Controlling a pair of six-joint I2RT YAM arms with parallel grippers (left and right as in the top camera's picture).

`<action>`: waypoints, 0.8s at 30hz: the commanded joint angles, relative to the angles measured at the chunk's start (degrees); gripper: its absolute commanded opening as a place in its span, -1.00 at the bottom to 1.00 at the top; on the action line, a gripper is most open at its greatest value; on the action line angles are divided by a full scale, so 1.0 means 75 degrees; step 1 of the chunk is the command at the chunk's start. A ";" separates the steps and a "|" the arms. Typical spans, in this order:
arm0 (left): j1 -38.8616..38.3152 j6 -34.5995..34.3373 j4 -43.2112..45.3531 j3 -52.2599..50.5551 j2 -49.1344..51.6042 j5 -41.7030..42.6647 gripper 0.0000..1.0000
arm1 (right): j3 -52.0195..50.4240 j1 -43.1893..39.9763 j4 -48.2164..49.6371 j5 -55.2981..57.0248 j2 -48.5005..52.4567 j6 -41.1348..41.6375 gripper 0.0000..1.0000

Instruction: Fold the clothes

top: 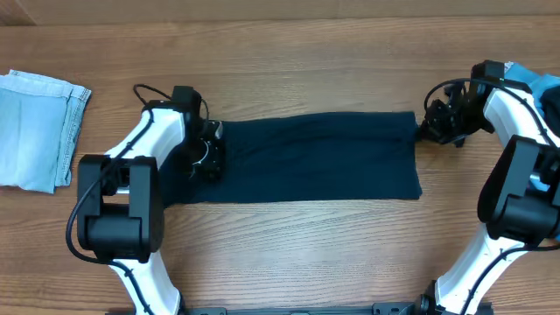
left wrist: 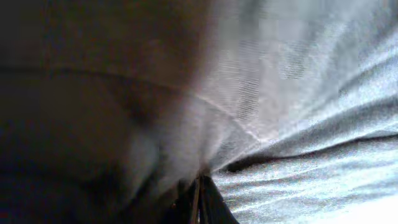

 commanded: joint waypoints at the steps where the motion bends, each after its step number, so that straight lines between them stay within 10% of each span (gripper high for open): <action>1: 0.0399 -0.0160 0.0006 -0.0326 0.0219 -0.0836 -0.92 | 0.0070 -0.0391 -0.0376 0.0769 -0.0475 0.0530 -0.79; 6: 0.0446 -0.0187 0.0096 -0.0326 0.0219 -0.0638 -0.92 | 0.0070 -0.0597 -0.0912 0.0647 -0.0595 0.0536 -0.07; 17: 0.0446 -0.0187 0.0516 0.0017 0.0213 0.0472 -0.85 | 0.0070 -0.0504 -0.0108 -0.1851 -0.0595 -0.0551 -0.16; 24: 0.0446 -0.0093 0.0166 0.1920 -0.0058 0.1207 -0.23 | 0.0061 0.0169 0.0134 -0.2098 -0.0592 -0.1274 -0.15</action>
